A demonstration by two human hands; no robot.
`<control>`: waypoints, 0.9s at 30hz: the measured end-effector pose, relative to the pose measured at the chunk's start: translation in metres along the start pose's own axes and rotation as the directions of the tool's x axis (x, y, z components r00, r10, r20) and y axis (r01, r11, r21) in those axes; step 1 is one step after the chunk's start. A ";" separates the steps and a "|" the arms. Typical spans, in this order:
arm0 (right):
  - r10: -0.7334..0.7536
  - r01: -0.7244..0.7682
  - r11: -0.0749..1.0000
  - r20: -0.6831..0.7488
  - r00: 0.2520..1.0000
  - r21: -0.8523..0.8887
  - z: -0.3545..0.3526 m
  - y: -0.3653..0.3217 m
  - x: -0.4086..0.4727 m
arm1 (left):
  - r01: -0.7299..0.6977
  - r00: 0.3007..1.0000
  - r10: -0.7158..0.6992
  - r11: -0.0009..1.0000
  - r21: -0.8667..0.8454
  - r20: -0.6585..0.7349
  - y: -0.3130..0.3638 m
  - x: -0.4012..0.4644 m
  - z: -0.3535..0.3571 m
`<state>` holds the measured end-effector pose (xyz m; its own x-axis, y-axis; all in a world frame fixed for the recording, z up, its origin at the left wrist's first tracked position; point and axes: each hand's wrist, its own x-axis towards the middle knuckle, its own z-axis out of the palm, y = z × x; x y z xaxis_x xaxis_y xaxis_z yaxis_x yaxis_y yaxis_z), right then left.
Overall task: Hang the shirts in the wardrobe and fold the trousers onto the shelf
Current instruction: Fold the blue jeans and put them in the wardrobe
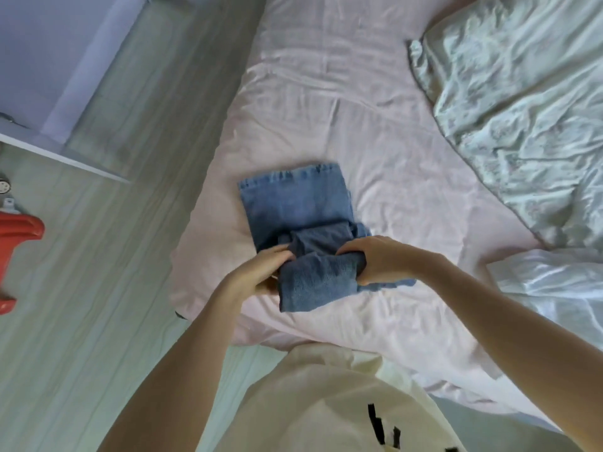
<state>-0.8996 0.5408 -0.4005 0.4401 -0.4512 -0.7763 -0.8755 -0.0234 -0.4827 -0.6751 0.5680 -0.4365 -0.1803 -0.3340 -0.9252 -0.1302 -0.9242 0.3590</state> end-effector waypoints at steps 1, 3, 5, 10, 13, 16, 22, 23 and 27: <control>0.022 -0.029 0.996 0.079 0.997 0.081 -0.011 -0.003 0.000 | 0.086 0.996 -0.086 0.991 -0.101 0.010 0.002 -0.005 0.001; 0.034 -0.053 0.983 0.112 0.993 0.177 -0.027 -0.010 0.008 | 0.138 0.985 -0.164 0.938 -0.317 -0.058 0.005 -0.006 -0.001; 0.058 -0.049 0.989 -0.060 0.997 0.137 -0.039 -0.018 0.029 | 0.131 0.970 -0.199 0.909 -0.396 -0.137 0.008 -0.003 -0.013; 0.049 -0.218 0.948 -0.569 0.821 -0.233 -0.049 -0.033 0.090 | -0.072 0.940 -0.029 0.957 -0.280 -0.341 0.014 0.024 -0.034; 0.038 -0.264 0.903 -0.548 0.836 -0.340 -0.038 -0.037 0.118 | -0.145 0.945 0.018 0.918 -0.370 -0.326 0.017 0.046 -0.028; 0.032 -0.155 0.978 -0.631 0.775 -0.141 -0.028 -0.020 0.121 | -0.293 0.936 0.182 0.877 -0.380 -0.302 0.016 0.057 -0.021; 0.423 0.100 0.510 -0.350 0.836 0.855 0.016 0.016 0.100 | -0.399 0.793 0.292 0.912 -0.094 -0.534 0.015 0.074 -0.016; 0.408 0.117 0.484 -0.341 0.847 0.867 0.017 0.018 0.100 | -0.430 0.838 0.324 0.888 -0.165 -0.440 0.016 0.074 -0.018; 0.347 0.097 0.558 -0.338 0.875 0.824 0.011 0.022 0.092 | -0.345 0.938 0.309 0.881 -0.324 -0.160 0.012 0.049 -0.021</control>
<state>-0.8766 0.5085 -0.4867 0.0143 -0.7044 -0.7097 -0.2814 0.6782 -0.6788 -0.6654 0.5368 -0.4803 -0.0538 -0.6283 -0.7761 0.2630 -0.7587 0.5959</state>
